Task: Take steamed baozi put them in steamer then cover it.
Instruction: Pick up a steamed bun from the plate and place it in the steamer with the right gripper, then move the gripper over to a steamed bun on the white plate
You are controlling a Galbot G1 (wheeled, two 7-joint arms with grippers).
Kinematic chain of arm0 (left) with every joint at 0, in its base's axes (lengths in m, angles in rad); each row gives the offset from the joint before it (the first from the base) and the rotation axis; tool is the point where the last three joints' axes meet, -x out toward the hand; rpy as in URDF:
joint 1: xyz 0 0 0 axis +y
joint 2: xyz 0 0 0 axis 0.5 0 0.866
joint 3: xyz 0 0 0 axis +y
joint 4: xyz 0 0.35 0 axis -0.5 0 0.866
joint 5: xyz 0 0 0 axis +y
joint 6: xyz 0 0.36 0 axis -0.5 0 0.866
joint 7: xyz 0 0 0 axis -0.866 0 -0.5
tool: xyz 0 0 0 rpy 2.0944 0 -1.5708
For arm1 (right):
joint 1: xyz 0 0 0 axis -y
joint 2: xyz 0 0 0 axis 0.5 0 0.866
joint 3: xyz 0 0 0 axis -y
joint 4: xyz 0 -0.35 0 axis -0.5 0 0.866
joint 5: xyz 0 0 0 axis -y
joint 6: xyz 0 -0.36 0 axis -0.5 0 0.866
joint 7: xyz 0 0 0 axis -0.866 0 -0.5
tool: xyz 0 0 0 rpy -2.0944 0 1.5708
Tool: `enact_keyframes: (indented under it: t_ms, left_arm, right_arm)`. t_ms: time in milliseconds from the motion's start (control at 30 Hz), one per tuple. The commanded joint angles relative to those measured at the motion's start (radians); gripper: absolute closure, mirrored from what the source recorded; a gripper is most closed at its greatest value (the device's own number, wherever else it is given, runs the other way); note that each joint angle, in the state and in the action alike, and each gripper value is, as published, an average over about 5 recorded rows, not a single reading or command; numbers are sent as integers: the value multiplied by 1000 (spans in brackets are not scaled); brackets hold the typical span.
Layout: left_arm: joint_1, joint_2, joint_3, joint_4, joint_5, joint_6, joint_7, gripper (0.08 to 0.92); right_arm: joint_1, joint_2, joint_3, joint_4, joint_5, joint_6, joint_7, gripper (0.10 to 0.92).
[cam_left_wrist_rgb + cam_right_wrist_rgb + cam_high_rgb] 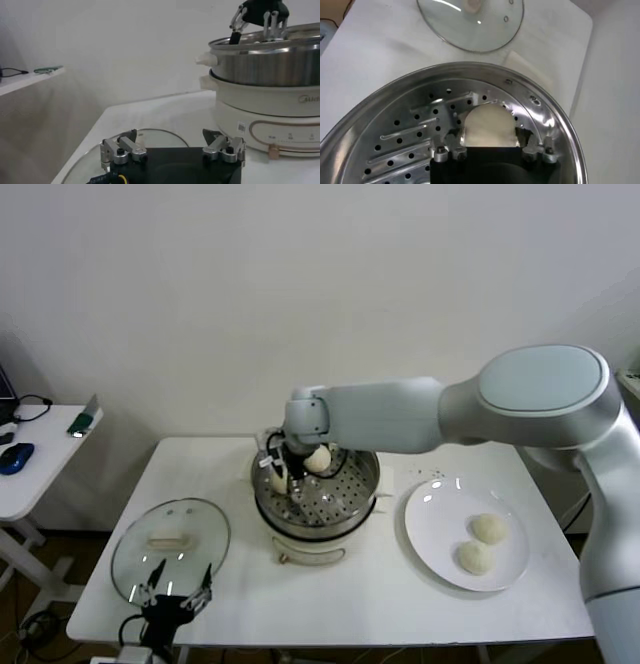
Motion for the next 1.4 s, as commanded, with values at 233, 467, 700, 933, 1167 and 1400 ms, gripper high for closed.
enact_keyframes:
  t_ms: [233,467,700,933,1167,1400]
  left_arm:
    - [-9,-7,5,-1,1,7,2,177]
    - [-31,-6,4,8,0,19,9,177]
    - [-54,-11,7,10,0,35,15,177]
    - [-49,-16,6,6,1,37,16,177]
    - [-45,-20,2,3,1,36,17,177]
    - [-38,-20,1,4,4,35,17,177]
  right_arm:
    - [281,-396,-52,199,64,115,-186,203]
    - [461,-711,-211,389,-34,170,-251,203]
    - [457,-937,-360,484,-265,176,-236,203]
    - [285,-1044,-333,487,-402,162,-215,203]
    - [43,-1076,-159,467,-472,126,-183,203]
    - [-174,-1063,27,411,-516,101,-156,203]
